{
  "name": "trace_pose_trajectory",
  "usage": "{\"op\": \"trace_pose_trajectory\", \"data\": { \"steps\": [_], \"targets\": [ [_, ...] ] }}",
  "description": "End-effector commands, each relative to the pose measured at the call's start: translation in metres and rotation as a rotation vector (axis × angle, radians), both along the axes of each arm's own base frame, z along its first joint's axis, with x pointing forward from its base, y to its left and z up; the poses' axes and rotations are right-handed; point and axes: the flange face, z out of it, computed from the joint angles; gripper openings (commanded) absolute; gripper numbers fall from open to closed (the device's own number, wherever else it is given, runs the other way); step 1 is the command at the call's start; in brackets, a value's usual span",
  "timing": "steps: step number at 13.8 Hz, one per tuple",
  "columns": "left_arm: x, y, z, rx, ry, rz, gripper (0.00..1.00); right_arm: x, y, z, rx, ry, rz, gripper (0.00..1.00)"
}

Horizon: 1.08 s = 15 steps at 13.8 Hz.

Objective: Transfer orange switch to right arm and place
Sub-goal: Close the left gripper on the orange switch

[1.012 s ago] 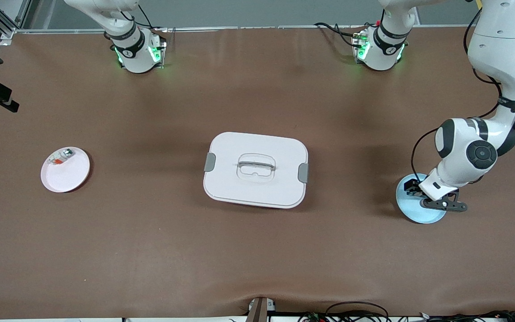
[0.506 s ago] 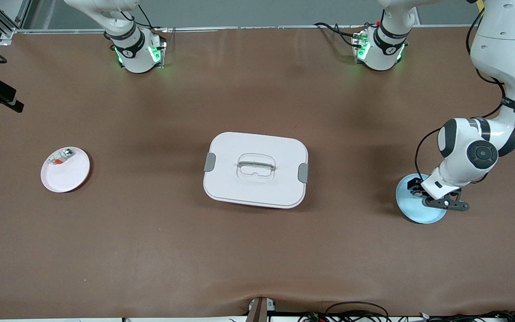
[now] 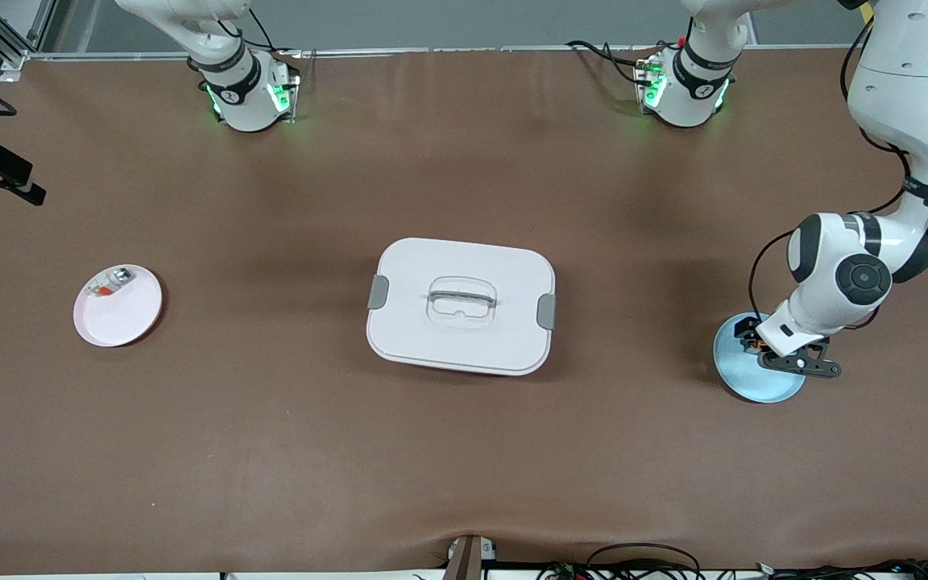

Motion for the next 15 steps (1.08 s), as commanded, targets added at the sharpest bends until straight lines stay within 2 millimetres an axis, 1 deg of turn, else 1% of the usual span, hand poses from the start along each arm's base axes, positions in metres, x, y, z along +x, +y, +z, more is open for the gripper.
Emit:
{"op": "trace_pose_trajectory", "data": {
  "steps": [1, 4, 6, 8, 12, 13, 14, 15],
  "targets": [
    [0.000, 0.002, -0.005, 0.001, -0.016, -0.025, 1.00, 0.000, 0.002, -0.005, 0.000, 0.006, -0.015, 1.00],
    [0.001, 0.002, -0.011, -0.003, -0.022, -0.024, 1.00, 0.001, 0.000, -0.004, 0.000, 0.001, -0.017, 1.00],
    [0.001, 0.003, -0.010, -0.003, -0.025, -0.024, 1.00, 0.000, 0.000, -0.004, 0.000, 0.003, -0.017, 1.00],
    [0.002, 0.002, -0.010, -0.005, -0.031, -0.025, 1.00, 0.000, -0.001, -0.011, 0.001, 0.015, -0.018, 1.00],
    [0.002, 0.002, -0.014, -0.008, -0.035, -0.027, 1.00, -0.003, 0.000, -0.008, 0.000, 0.012, -0.017, 1.00],
    [0.002, 0.002, -0.014, -0.008, -0.035, -0.027, 0.94, -0.004, 0.000, -0.009, 0.000, 0.014, -0.017, 1.00],
    [0.002, 0.001, -0.014, -0.009, -0.036, -0.025, 0.82, -0.004, 0.000, -0.012, -0.001, 0.020, -0.014, 1.00],
    [0.002, 0.002, -0.014, -0.009, -0.036, -0.021, 0.63, -0.008, 0.000, -0.014, -0.001, 0.021, -0.014, 1.00]
  ]
}}
